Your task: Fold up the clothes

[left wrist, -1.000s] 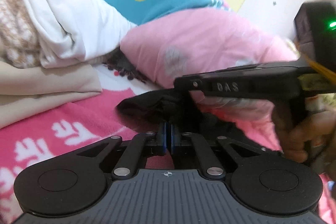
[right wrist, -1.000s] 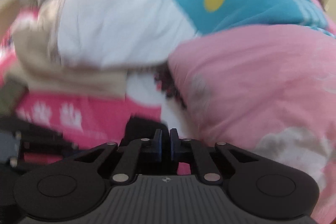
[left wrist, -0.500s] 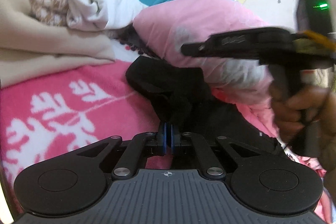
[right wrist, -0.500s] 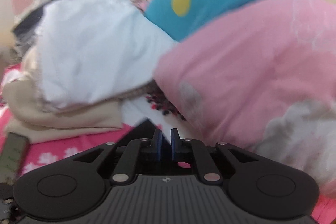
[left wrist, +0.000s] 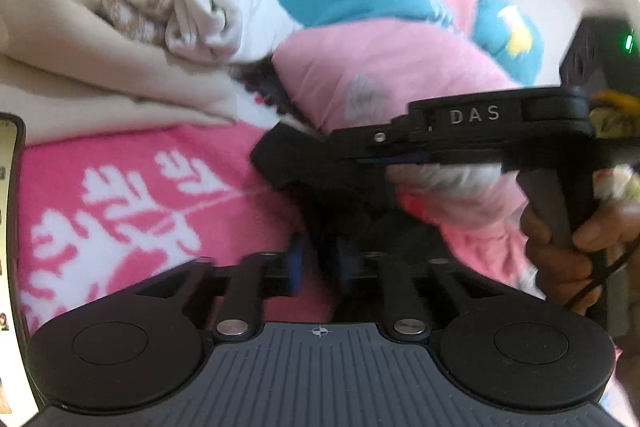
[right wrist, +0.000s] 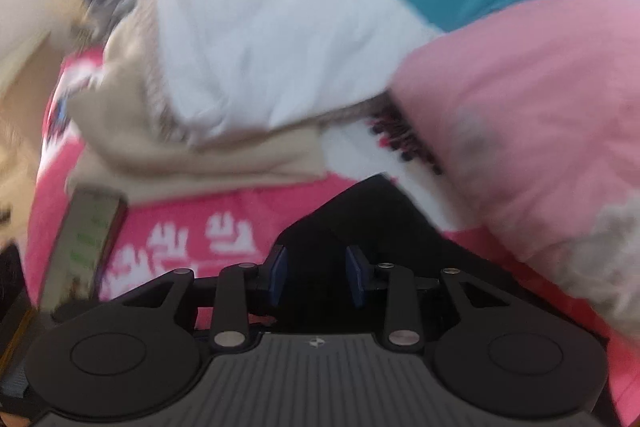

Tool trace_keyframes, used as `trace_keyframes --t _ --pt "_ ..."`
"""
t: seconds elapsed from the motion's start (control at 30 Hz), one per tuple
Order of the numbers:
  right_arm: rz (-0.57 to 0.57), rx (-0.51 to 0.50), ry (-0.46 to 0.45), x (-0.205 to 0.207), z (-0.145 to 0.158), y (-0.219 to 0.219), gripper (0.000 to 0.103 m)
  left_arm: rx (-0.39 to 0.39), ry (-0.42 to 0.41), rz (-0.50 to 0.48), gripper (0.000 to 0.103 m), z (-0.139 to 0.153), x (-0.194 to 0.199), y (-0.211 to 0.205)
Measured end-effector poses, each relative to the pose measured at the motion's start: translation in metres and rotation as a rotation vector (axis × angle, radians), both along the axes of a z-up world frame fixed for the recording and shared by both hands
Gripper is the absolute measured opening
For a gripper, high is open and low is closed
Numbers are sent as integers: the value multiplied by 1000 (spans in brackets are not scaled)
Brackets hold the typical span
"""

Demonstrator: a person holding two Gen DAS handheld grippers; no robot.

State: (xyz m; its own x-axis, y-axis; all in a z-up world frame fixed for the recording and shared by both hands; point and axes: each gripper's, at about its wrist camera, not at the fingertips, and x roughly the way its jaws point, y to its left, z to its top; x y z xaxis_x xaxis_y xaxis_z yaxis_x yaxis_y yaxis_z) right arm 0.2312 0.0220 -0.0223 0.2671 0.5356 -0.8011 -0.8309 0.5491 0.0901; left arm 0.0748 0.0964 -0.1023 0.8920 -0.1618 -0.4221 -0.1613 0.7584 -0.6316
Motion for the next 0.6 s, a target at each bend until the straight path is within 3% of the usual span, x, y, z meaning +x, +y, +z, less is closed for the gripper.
trace_keyframes --t 0.07,0.27,0.43,0.6 --pt "-58 51 21 7 6 -12 34 -2 0 23 67 3 1 2" --pt "-180 121 49 26 12 -14 34 -83 42 54 67 0 13 14" --pt "-195 50 41 44 -3 17 34 -118 38 70 57 -4 12 22" --pt "-215 -57 35 64 -24 43 35 -157 26 116 36 -7 7 30"
